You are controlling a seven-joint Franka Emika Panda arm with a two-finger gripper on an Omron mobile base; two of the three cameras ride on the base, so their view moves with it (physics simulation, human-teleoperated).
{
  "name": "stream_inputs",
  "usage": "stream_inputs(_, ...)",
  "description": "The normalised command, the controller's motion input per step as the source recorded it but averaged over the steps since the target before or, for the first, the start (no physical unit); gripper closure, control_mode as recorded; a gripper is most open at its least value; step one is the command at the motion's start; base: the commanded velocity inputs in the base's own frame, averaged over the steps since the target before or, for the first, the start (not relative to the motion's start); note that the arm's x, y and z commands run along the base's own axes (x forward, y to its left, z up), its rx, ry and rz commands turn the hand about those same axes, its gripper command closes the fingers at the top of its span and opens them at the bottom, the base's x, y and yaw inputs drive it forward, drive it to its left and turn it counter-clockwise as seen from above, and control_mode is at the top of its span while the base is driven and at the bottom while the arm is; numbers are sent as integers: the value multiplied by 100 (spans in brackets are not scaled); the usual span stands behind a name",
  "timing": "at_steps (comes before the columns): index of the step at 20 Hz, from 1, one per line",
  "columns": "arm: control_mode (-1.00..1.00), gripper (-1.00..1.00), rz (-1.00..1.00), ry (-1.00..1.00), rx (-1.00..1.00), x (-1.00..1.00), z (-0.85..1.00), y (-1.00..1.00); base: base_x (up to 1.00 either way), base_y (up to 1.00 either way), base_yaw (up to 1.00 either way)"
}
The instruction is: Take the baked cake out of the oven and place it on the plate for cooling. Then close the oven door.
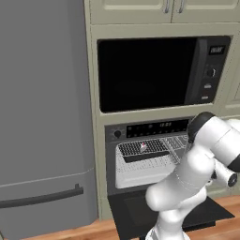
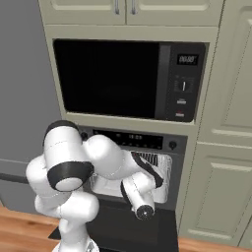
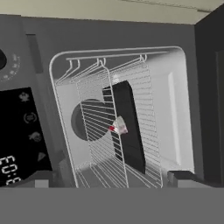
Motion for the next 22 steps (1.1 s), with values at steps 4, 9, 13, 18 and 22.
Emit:
stream_inputs(4, -100, -100, 16, -13, 14, 73, -1, 1, 0, 0, 0)
stream_inputs(9, -100, -100, 15, -16, 9, 40, -42, 0, 0, 0, 0)
stream_inputs(13, -100, -100, 12, -18, 3, 25, -65, 2, 0, 0, 0)
stream_inputs(18, -100, -100, 10, -10, 0, 27, -41, 12, 0, 0, 0)
stream_inputs(22, -100, -100, 4, -5, 0, 17, -21, 13, 0, 0, 0)
